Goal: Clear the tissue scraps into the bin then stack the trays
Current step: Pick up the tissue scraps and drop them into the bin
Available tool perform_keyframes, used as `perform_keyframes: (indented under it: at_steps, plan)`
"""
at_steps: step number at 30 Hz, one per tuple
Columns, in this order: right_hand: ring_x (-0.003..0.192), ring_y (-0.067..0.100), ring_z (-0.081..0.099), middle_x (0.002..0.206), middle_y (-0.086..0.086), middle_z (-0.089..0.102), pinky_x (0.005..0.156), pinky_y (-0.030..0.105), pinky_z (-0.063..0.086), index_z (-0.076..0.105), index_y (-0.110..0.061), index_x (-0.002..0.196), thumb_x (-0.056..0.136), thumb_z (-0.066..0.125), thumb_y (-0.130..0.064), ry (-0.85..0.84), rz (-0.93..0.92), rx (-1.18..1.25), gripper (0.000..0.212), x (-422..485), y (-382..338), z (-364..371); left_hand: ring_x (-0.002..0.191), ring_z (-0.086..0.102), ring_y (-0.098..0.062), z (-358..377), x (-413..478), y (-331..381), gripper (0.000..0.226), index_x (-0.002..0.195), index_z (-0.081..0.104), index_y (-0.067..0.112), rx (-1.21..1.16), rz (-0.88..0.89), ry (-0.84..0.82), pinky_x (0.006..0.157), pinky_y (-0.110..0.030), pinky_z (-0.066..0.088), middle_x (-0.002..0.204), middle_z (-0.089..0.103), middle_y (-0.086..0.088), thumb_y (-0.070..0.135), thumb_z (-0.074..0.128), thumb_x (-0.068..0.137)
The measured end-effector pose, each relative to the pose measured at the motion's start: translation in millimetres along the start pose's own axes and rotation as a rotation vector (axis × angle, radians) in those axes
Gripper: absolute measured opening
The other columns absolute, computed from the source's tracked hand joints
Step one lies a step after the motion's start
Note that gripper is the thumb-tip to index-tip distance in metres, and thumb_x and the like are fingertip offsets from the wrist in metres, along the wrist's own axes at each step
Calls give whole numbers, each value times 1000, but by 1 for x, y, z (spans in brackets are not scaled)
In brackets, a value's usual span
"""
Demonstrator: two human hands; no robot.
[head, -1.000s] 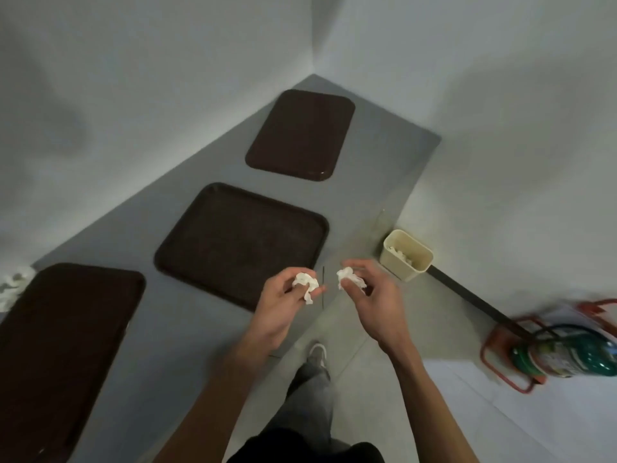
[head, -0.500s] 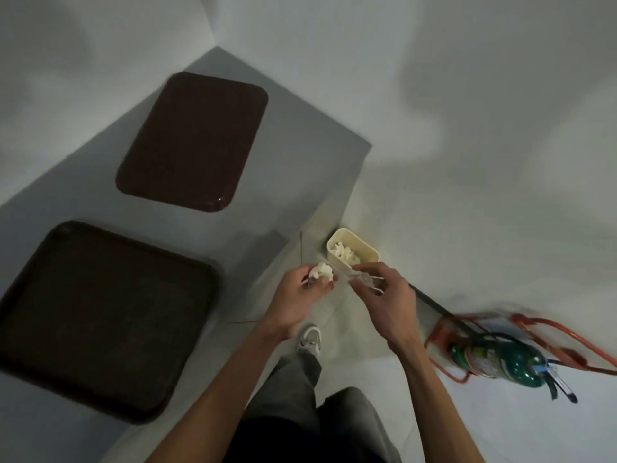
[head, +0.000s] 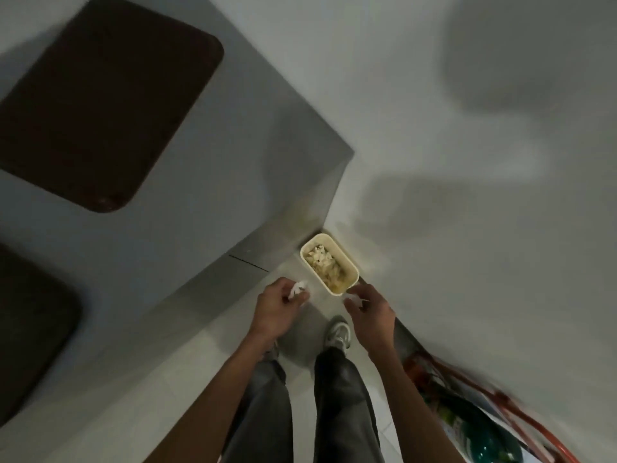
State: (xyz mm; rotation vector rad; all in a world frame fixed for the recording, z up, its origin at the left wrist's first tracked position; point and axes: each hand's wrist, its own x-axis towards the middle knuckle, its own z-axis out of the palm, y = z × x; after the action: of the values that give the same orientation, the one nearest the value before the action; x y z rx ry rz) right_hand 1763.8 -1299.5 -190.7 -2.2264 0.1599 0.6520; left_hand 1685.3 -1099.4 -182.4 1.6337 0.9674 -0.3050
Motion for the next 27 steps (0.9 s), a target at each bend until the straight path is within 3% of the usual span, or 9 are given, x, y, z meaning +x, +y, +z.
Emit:
perform_keyframes:
  at_steps: [4, 10, 17, 21, 27]
  plan:
    - [87, 11, 71, 97, -8, 73, 76, 38, 62, 73, -38, 102, 89, 73, -32, -45, -18, -100, 14, 75, 60, 25, 76, 71, -12, 52, 52, -15, 12, 89, 77, 21, 2, -15, 123, 71, -29, 54, 79, 75, 7, 24, 85, 81]
    - [102, 23, 66, 118, 6, 65, 82, 29, 52, 75, -29, 114, 98, 67, -23, -114, -67, -228, 19, 162, 122, 71, 79, 69, -13, 115, 148, -60, 18, 99, 79, 16, 128, -42, 202, 66, -19, 46, 91, 78, 0, 24, 82, 83]
    - [100, 22, 66, 127, 10, 64, 83, 38, 61, 66, -30, 127, 100, 63, -25, -124, -78, -310, 27, 243, 191, 129, 97, 73, -22, 175, 257, -118, 23, 106, 77, 15, 259, -84, 196, 76, -20, 44, 101, 79, -5, 26, 79, 85]
    - [120, 34, 64, 144, 10, 54, 93, 43, 57, 53, -31, 145, 97, 70, -27, -201, -108, -414, 51, 272, 212, 144, 134, 51, -30, 197, 297, -128, 55, 142, 55, 14, 418, -96, 76, 104, -33, 44, 135, 63, -11, 34, 71, 93]
    - [129, 35, 60, 152, 10, 50, 100, 47, 55, 49, -25, 150, 103, 60, -32, -202, -122, -446, 48, 254, 184, 122, 137, 44, -33, 178, 270, -119, 58, 149, 44, 17, 479, -62, 59, 106, -38, 44, 144, 55, -12, 31, 67, 97]
